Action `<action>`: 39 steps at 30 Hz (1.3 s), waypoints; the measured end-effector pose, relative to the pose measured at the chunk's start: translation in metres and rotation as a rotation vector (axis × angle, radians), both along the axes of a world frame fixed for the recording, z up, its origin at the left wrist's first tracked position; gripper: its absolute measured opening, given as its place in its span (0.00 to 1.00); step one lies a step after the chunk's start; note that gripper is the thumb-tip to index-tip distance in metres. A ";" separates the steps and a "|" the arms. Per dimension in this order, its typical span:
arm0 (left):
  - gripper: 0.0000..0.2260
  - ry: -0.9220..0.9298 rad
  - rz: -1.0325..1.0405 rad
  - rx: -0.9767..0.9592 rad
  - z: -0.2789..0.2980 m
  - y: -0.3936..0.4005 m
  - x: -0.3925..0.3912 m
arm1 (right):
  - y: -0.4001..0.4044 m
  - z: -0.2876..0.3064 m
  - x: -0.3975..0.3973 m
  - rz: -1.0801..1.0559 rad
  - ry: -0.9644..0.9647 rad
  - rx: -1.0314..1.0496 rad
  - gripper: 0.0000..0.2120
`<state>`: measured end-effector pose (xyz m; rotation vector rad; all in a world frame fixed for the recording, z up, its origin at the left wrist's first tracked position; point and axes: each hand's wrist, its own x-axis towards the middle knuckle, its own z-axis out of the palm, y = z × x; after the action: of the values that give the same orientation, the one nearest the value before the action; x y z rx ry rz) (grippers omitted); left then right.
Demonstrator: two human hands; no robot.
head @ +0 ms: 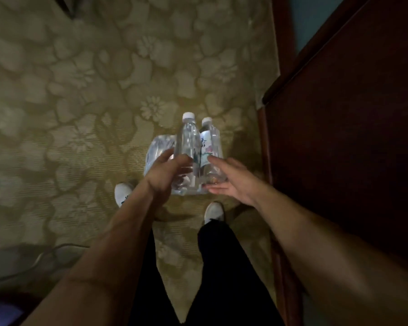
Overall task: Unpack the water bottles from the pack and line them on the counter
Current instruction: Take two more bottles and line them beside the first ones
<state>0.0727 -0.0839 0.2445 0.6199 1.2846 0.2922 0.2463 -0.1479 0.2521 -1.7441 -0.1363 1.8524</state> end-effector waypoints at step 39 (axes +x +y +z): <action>0.25 -1.021 -0.894 0.833 0.498 -0.345 0.139 | -0.446 0.487 0.003 -1.036 -1.131 0.976 0.23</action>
<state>0.2122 -0.4290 0.7428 1.4297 -0.2089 0.3142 0.2495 -0.5938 0.7391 -1.4077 -0.3837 -0.1034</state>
